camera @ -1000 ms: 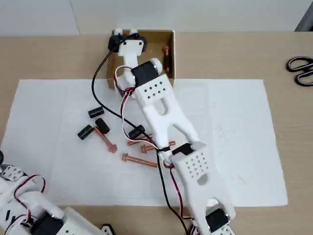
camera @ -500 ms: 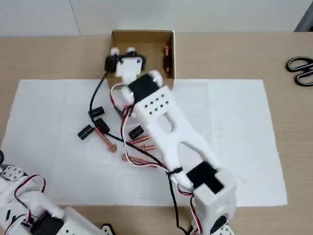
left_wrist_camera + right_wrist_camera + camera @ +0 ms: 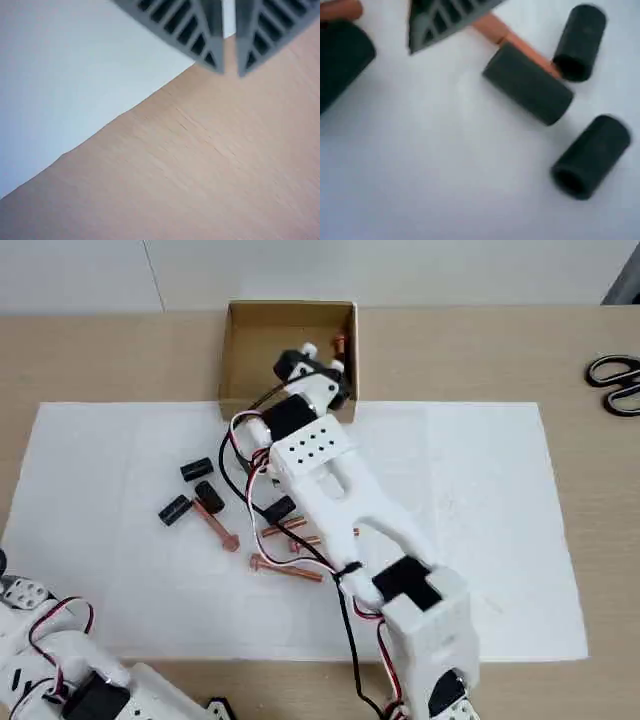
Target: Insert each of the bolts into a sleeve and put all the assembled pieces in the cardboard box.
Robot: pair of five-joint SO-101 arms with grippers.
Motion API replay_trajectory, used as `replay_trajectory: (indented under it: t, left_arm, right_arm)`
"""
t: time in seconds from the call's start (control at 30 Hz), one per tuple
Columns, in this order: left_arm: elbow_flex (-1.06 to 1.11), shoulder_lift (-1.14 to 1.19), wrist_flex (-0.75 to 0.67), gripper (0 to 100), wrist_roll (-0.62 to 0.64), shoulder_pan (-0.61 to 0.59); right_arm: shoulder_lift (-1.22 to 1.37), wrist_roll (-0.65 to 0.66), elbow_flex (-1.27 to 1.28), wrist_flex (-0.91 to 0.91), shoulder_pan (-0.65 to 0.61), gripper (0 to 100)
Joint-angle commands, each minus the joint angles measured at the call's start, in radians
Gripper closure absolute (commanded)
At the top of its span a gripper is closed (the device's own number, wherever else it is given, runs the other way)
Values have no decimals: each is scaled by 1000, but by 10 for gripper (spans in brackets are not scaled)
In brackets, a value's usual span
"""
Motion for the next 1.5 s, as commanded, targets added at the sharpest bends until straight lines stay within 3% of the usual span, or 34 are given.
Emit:
replay_trajectory:
  t: [0.0, 1.07, 1.47]
  left_arm:
    - [-10, -14, 2, 994, 35, 0]
    - [-10, -14, 0, 994, 40, -3]
    - [-10, -14, 0, 994, 40, -3]
  right_arm:
    - [16, -17, -5, -13, 13, 794]
    - [203, -12, -5, -142, 7, 794]
    - [217, -11, -6, -142, -61, 817]
